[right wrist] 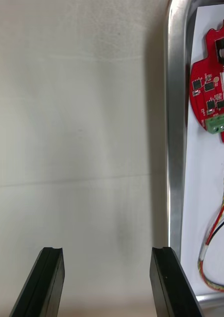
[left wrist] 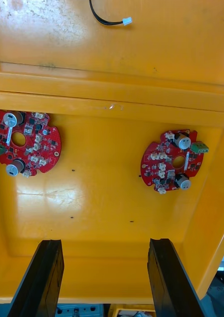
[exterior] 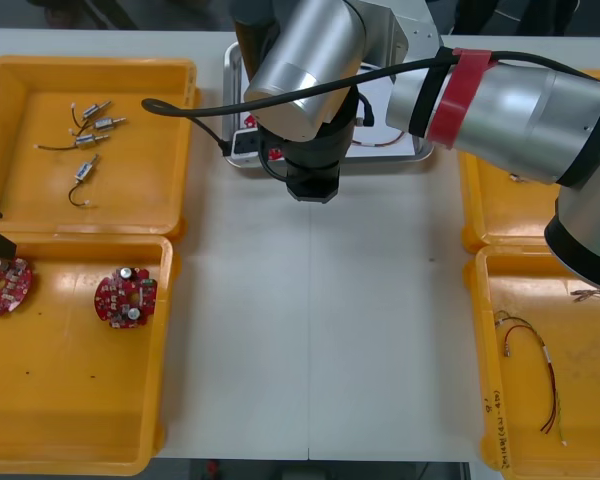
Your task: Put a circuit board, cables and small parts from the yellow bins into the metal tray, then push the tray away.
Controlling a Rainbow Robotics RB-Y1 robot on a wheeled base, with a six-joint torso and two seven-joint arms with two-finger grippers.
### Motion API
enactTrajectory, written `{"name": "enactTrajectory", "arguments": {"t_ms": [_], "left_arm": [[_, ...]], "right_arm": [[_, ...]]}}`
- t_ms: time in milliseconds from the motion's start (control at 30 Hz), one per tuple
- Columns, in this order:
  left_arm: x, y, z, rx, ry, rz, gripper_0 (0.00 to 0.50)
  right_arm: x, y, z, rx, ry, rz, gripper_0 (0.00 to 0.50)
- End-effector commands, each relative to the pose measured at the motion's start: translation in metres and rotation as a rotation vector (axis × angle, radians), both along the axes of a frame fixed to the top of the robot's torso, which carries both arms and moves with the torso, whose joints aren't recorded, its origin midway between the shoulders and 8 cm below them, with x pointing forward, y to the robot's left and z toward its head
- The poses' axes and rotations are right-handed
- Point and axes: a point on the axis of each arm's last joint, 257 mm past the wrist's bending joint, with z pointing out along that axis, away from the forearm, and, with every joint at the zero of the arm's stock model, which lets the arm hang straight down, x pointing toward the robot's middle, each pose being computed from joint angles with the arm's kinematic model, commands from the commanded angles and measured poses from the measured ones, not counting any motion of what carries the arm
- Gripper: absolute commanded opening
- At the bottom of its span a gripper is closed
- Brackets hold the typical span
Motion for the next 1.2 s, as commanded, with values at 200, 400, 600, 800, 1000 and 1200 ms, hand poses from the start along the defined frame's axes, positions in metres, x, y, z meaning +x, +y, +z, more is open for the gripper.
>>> {"name": "enactTrajectory", "arguments": {"t_ms": [200,400,600,800,1000,1200], "left_arm": [[-0.001,0.012,0.015,0.064,-0.033,-0.054,0.500],[-0.001,0.012,0.015,0.064,-0.033,-0.054,0.500],[-0.001,0.012,0.015,0.064,-0.033,-0.054,0.500],[-0.001,0.012,0.015,0.064,-0.033,-0.054,0.500],[-0.001,0.012,0.015,0.064,-0.033,-0.054,0.500],[-0.001,0.012,0.015,0.064,-0.033,-0.054,0.500]], "right_arm": [[-0.037,-0.013,0.043,0.123,-0.019,-0.157,0.500],[-0.063,-0.034,0.047,0.177,0.013,-0.295,0.500],[-0.084,-0.065,0.053,0.237,0.082,-0.463,0.500],[-0.106,-0.097,0.067,0.313,0.109,-0.629,0.500],[-0.114,-0.119,0.076,0.441,0.102,-0.758,0.500],[-0.119,-0.154,0.092,0.572,0.096,-0.903,0.500]]}}
